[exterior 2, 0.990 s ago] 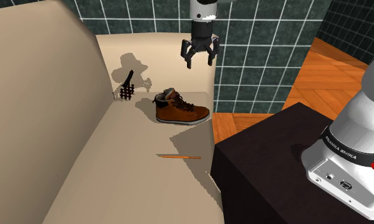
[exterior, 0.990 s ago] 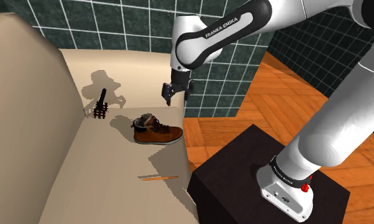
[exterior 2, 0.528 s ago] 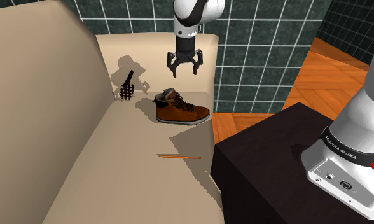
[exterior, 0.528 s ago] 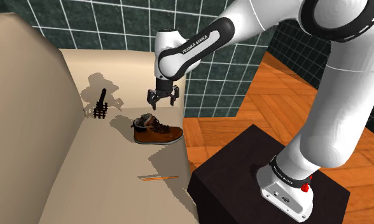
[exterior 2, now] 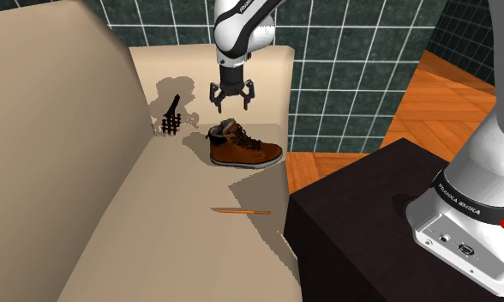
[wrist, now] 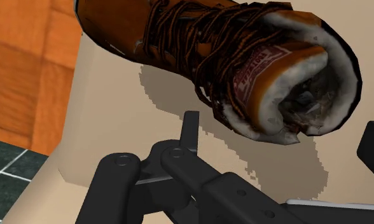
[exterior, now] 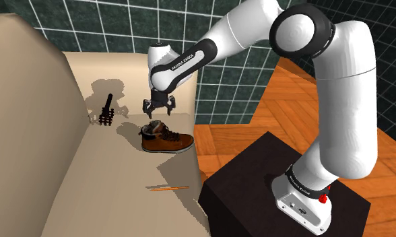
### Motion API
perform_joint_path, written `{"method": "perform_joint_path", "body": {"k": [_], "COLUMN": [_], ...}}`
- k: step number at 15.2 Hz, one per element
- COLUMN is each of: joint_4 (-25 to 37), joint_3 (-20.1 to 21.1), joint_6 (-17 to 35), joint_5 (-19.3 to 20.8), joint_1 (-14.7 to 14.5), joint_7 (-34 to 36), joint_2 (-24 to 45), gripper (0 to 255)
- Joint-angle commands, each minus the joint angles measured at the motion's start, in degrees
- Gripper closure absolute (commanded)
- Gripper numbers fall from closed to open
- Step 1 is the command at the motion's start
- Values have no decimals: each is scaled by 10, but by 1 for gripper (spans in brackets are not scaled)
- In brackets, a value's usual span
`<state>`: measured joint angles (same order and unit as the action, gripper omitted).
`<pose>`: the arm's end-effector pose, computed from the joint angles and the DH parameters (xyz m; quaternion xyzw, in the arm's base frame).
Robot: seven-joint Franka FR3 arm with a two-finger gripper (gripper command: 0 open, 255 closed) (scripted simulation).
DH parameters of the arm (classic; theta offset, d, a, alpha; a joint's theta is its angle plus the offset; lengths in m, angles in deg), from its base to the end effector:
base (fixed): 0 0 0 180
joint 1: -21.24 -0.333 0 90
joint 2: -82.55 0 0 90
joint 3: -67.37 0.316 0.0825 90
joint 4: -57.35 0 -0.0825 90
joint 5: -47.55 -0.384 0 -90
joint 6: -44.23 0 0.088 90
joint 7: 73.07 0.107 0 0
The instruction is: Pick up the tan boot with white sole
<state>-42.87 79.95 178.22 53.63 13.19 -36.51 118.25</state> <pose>0.6259 0.2205 0.2215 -0.9923 0.1209 0.0197 0.0190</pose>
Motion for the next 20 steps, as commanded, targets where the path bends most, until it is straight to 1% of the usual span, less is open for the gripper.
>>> {"method": "perform_joint_path", "body": {"k": [1, 7, 9, 10, 20], "joint_4": [18, 23, 23, 21, 22], "joint_3": [-4, -10, -10, -10, -9], "joint_6": [4, 35, 35, 36, 31], "joint_5": [4, 11, 11, 11, 10], "joint_1": [-6, -11, -11, -11, -10], "joint_7": [7, 9, 9, 9, 9], "joint_2": [21, 58, 58, 57, 52], "gripper": [0, 0, 0, 255, 255]}}
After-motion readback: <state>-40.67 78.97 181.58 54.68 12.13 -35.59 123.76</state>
